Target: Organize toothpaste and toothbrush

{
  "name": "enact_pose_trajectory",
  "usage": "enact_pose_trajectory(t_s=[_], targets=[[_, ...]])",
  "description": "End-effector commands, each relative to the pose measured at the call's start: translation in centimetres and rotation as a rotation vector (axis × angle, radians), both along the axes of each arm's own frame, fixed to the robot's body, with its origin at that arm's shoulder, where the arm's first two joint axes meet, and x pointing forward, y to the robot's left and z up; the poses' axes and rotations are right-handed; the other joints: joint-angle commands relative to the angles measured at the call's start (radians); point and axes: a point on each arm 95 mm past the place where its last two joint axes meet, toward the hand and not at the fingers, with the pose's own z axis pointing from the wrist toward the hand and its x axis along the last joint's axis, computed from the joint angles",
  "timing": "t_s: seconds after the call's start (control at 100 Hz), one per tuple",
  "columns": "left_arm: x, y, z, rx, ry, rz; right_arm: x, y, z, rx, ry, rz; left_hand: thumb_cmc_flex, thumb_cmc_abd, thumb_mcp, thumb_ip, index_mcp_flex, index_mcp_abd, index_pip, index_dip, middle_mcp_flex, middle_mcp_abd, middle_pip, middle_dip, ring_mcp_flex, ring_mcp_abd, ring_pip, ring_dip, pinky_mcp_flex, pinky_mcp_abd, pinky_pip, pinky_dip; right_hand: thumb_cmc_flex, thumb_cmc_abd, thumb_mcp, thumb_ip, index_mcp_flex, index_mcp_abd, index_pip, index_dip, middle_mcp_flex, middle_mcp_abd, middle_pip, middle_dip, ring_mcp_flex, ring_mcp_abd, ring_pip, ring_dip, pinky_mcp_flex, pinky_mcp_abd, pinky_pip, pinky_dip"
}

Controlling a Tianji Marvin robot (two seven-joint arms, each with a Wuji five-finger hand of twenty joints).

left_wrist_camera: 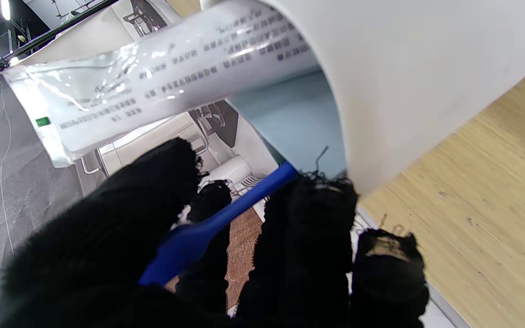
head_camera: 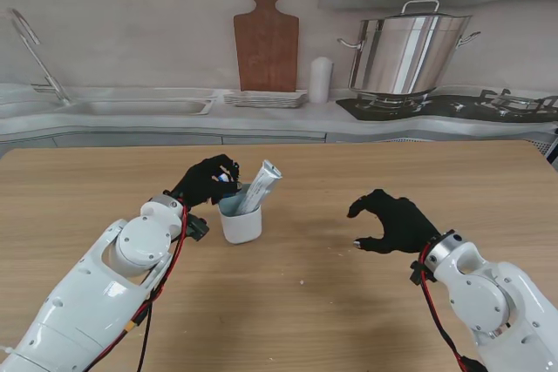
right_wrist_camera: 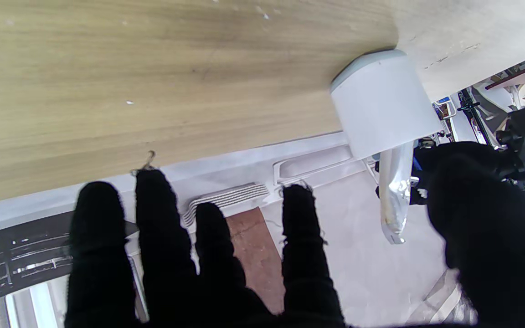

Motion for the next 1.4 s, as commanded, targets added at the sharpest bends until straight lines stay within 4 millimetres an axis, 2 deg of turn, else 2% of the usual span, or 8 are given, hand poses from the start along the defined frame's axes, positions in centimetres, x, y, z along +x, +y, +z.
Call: enact_pose_trajectory(t_s=[0.0,0.63,0.88,1.3,1.39], targets=[[-0.2,-0.5,0.1,-0.011,0.001,-0.016,-0.2,0.1,-0.5,-0.008,0.018,0.005,-0.026,0.006,-0.025,0.009,-0.034,0.001,-0.007,-0.006,-0.037,-0.017,-0.032,-0.046,-0.012,0.062,-0.018,0.001,-0.008,0.009,0.001,0.023,-0.010,0.014,-0.006,0.037,0.019,-0.002,0.006,0.000,0.000,0.017,0.010,-0.004,0.004,-0.001,0.001,0.010,0.001,0.012,0.014,0.005],[-1.2,-1.5,2.0,-0.031,-0.080,-0.027,-0.2,0.0,-0.6,-0.007,0.022,0.003,-0.050,0.045,-0.048,0.022,-0.053,0.019,-0.046,-0.036,-0.050,-0.020,-0.047,-0.063,-0.031,0.066,-0.036,0.000,-0.026,0.014,-0.020,0.041,-0.010,0.014,-0.006,0.037,0.022,-0.002,0.006,0.000,0.006,0.016,0.010,-0.004,0.012,0.004,0.003,0.014,0.004,0.012,0.014,0.005],[-1.8,-1.0,2.5,-0.019,-0.110,-0.008,-0.1,-0.1,-0.5,-0.007,0.018,-0.001,-0.055,0.046,-0.053,0.035,-0.052,0.028,-0.054,-0.040,-0.048,-0.015,-0.047,-0.065,-0.024,0.064,-0.030,0.003,-0.015,0.003,-0.013,0.049,-0.010,0.014,-0.008,0.037,0.022,-0.003,0.005,0.000,0.012,0.025,0.006,-0.005,0.016,0.009,0.007,0.018,0.007,0.011,0.015,0.006],[-2.6,0.5,2.9,0.053,-0.142,0.008,0.1,-0.3,-0.1,0.000,-0.004,-0.017,-0.077,0.100,-0.093,0.052,-0.072,0.045,-0.096,-0.056,-0.069,-0.013,-0.067,-0.078,-0.043,0.074,-0.047,-0.003,-0.035,0.011,-0.030,0.049,-0.010,0.012,-0.008,0.036,0.025,-0.003,0.004,0.000,0.019,0.028,0.002,-0.006,0.021,0.010,0.010,0.022,0.013,0.012,0.017,0.007],[-2.7,0.8,2.8,0.093,-0.149,0.002,0.1,-0.4,0.0,0.001,-0.009,-0.020,-0.096,0.144,-0.136,0.073,-0.079,0.056,-0.135,-0.075,-0.078,-0.013,-0.079,-0.085,-0.071,0.089,-0.097,-0.018,-0.068,0.026,-0.067,0.051,-0.010,0.012,-0.008,0.036,0.026,-0.002,0.004,0.000,0.020,0.029,0.001,-0.006,0.021,0.012,0.010,0.022,0.013,0.013,0.016,0.006]])
